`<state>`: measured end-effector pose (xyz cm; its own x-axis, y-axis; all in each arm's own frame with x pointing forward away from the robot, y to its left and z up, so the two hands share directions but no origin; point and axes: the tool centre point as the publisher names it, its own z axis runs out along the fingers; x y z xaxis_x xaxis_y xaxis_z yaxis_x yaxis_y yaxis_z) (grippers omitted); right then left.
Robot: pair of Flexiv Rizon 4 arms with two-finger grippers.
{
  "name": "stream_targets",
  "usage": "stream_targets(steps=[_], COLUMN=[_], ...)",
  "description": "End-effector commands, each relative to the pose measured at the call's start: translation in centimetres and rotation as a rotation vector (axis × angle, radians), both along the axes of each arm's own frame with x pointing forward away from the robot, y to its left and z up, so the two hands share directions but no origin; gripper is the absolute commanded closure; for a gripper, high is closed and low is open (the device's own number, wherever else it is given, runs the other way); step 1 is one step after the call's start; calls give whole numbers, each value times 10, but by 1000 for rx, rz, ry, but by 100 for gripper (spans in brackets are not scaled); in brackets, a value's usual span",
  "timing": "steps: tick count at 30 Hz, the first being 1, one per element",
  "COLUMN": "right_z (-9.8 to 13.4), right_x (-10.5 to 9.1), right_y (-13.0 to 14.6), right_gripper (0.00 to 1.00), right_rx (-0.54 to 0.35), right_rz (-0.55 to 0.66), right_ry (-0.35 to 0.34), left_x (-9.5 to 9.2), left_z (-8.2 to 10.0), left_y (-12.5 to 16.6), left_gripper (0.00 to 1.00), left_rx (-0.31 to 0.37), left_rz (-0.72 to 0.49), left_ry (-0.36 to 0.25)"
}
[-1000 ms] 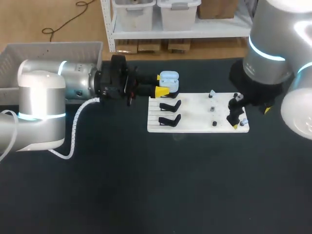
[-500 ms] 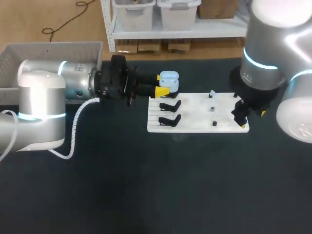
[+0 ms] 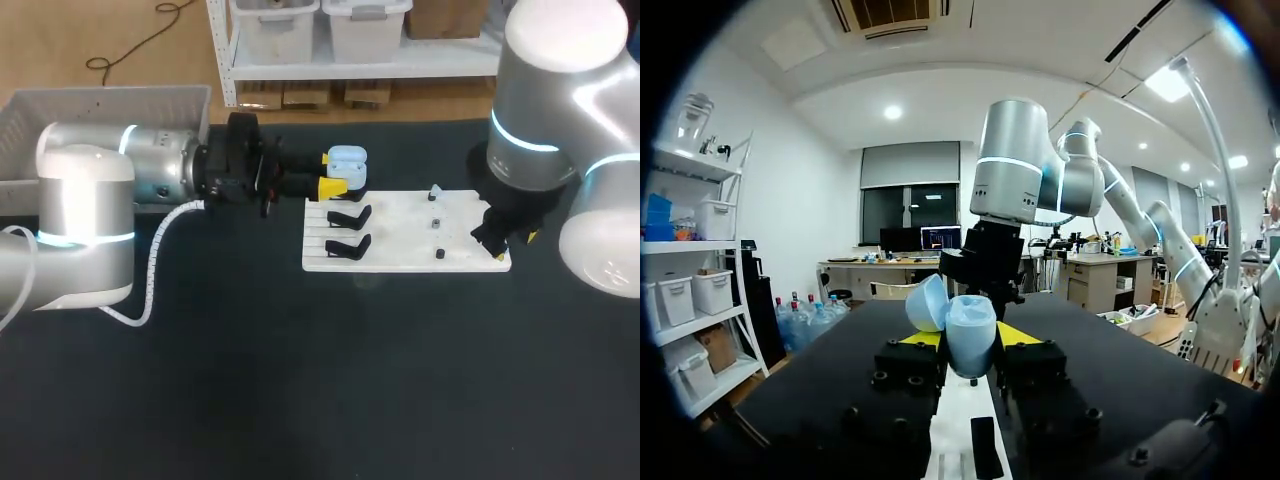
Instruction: Pick up each earbud case from the left stands, insert the matching earbuds, close the lid, and place the case in the box.
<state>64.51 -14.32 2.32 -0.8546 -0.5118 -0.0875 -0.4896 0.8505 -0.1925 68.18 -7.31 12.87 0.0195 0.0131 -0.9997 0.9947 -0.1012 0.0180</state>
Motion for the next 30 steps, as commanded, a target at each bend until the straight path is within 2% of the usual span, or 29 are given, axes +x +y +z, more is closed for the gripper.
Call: stream_targets(steps=[1, 19, 30], right_z=[-6, -11, -12], right_x=[2, 4, 2], right_y=[2, 2, 3], right_gripper=[56, 70, 72], right_rx=[-10, -21, -24], right_rz=[-8, -42, -47], right_ry=[-16, -48, -45], left_x=[1, 1, 1], left_z=[-1, -1, -1], left_y=[0, 0, 0], left_gripper=[100, 100, 100], left_rx=[0, 0, 0], left_rz=[-2, -2, -2], left_ry=[0, 0, 0])
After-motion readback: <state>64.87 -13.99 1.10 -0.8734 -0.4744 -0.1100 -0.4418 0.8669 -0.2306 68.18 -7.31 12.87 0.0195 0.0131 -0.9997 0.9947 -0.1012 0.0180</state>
